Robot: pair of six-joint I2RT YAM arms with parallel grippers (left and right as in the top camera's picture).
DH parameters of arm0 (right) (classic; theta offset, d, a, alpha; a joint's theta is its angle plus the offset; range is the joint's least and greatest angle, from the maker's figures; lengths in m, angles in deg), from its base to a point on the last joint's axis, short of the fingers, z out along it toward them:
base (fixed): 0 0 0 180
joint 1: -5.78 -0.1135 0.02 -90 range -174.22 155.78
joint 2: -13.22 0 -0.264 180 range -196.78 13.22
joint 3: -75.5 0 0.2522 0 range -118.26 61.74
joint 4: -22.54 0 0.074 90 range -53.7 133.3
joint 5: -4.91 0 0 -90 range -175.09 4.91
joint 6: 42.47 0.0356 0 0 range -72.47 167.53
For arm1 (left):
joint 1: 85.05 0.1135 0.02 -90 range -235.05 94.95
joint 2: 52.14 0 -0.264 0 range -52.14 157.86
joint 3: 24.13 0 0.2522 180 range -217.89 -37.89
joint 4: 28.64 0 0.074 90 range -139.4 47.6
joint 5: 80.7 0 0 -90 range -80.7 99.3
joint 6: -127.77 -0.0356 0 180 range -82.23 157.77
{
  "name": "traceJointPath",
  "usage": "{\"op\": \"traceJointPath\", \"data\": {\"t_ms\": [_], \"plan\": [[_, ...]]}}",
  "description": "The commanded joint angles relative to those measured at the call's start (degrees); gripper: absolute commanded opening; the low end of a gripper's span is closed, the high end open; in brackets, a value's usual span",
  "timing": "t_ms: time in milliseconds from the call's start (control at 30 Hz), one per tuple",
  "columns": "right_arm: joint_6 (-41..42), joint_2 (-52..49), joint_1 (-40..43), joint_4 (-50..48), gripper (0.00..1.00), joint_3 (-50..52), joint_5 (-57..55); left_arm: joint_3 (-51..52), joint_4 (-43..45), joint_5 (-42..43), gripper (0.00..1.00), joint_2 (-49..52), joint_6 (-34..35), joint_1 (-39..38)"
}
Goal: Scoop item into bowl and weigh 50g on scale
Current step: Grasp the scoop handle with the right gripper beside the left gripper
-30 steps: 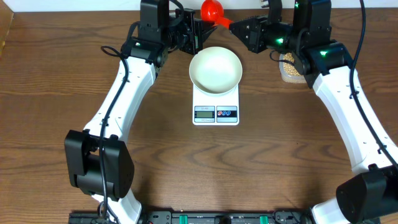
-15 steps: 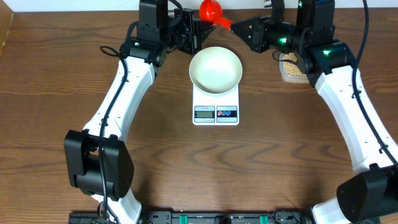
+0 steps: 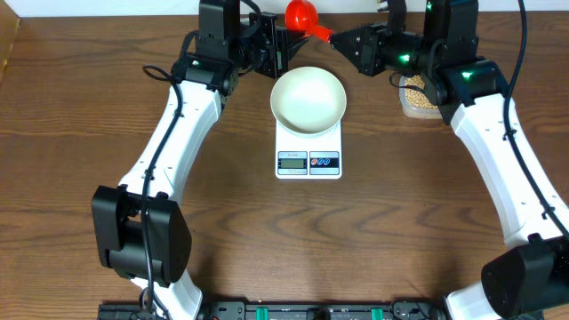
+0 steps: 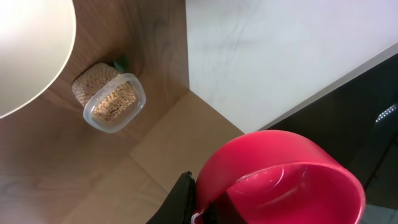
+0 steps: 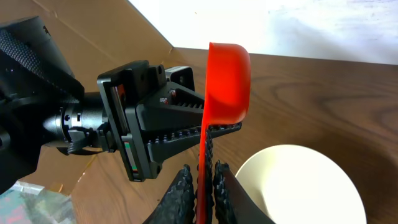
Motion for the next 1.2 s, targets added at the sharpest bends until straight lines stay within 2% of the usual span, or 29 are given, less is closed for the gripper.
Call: {"op": "traceJointPath", "data": {"t_ms": [0, 400, 667, 933, 1000, 1033, 1133, 1167], "plan": [[-0.94, 0.22, 0.07, 0.15, 0.11, -0.81, 0.81, -0.96, 0.00, 1.46, 0.07, -1.36, -1.25, 0.33], [-0.92, 0.22, 0.07, -0.04, 0.10, -0.81, 0.79, -0.96, 0.00, 1.68, 0.07, -1.36, -1.25, 0.33], [-0.87, 0.22, 0.07, -0.04, 0.01, -0.81, 0.81, -0.96, -0.02, 1.86, 0.07, -1.36, -1.25, 0.33], [-0.42, 0.22, 0.09, -0.07, 0.01, -0.81, 0.76, -0.96, -0.02, 1.84, 0.08, -1.36, -1.25, 0.33], [-0.35, 0.22, 0.09, -0.07, 0.01, -0.81, 0.28, -0.96, -0.02, 1.84, 0.21, -1.36, -1.25, 0.35], [-0.20, 0.22, 0.09, -0.07, 0.01, -0.81, -0.22, -0.96, -0.02, 1.84, 0.31, -1.36, -1.25, 0.35], [1.18, 0.22, 0.50, -0.04, 0.01, -0.81, -2.82, -0.96, -0.02, 1.79, 0.67, -1.36, -1.25, 0.35], [1.46, 0.22, 0.72, -0.07, 0.01, -0.81, -3.39, -0.96, -0.02, 1.79, 0.73, -1.36, -1.25, 0.35]]}}
